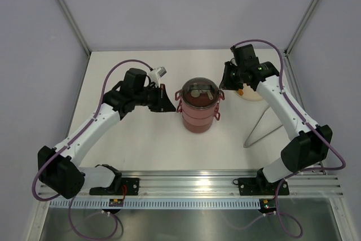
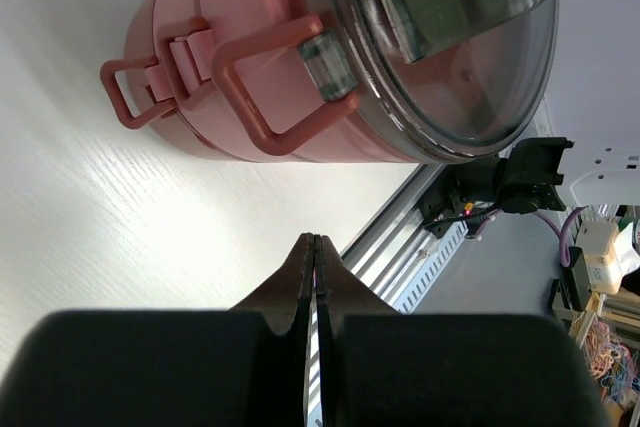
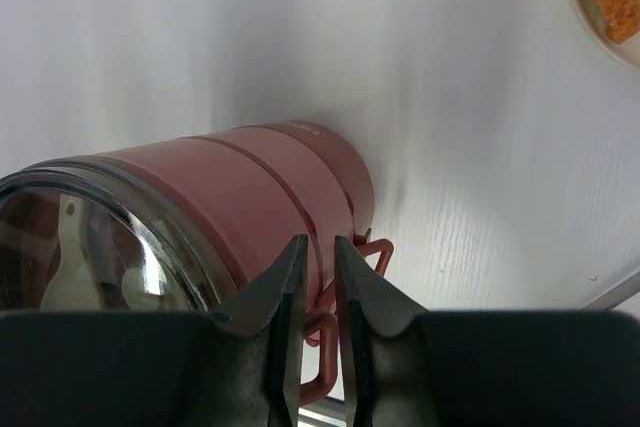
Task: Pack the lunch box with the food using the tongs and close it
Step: Adjust the packing box at the center of the board.
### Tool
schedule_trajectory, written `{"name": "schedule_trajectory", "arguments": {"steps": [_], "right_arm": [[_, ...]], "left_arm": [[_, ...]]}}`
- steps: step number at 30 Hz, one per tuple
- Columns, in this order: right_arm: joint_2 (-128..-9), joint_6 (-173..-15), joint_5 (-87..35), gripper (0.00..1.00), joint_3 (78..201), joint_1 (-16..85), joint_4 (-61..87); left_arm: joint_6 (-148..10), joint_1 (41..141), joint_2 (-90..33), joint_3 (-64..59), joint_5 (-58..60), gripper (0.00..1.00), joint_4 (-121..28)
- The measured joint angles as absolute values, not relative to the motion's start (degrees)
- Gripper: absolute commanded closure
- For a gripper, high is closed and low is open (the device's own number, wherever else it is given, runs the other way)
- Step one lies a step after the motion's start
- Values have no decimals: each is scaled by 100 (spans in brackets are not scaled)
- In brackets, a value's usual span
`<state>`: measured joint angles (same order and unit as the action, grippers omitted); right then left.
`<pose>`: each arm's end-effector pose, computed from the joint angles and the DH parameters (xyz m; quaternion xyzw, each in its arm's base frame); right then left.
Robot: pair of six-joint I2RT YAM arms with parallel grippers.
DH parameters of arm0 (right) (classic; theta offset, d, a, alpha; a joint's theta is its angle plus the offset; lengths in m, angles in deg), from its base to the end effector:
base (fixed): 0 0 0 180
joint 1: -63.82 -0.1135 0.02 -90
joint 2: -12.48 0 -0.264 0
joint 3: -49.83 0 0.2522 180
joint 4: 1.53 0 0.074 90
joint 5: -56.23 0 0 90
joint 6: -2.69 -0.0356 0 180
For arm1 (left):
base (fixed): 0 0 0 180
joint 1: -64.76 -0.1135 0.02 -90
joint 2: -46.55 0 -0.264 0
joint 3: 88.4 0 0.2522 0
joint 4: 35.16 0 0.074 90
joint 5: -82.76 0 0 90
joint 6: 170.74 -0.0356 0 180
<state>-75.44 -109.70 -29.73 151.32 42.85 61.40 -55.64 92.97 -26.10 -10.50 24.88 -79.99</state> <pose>0.3044 0.1193 0.3534 -0.0006 0.9373 0.1589 0.3103 0.2314 -0.1456 0.3222 0.1414 0.8659 -0.4073 0.2535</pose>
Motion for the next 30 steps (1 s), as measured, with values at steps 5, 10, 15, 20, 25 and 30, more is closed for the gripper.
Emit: {"name": "schedule_trajectory", "arguments": {"steps": [5, 10, 15, 20, 25, 30], "right_arm": [[-7542, -10970, -2882, 76, 15123, 4285, 6138], [-7542, -10970, -2823, 77, 15049, 4285, 6103], [-7536, -10968, -2809, 77, 14983, 4287, 6088], [-7507, -10957, -2805, 77, 14948, 4287, 6072], [-7433, -10955, -2794, 78, 14913, 4287, 6070], [-7332, -10953, -2702, 78, 14865, 4287, 6053]], "left_arm": [[-5461, 9297, -2695, -1050, 2567, 100, -7757], [-5295, 9297, -2922, -1050, 2597, 100, -7473], [-5166, 9301, -3086, -1050, 2600, 100, -7241], [-5136, 9301, -3206, -1028, 2595, 100, -7182], [-5138, 9301, -3270, -973, 2576, 100, -7189], [-5138, 9301, -3272, -973, 2538, 100, -7186]]}}
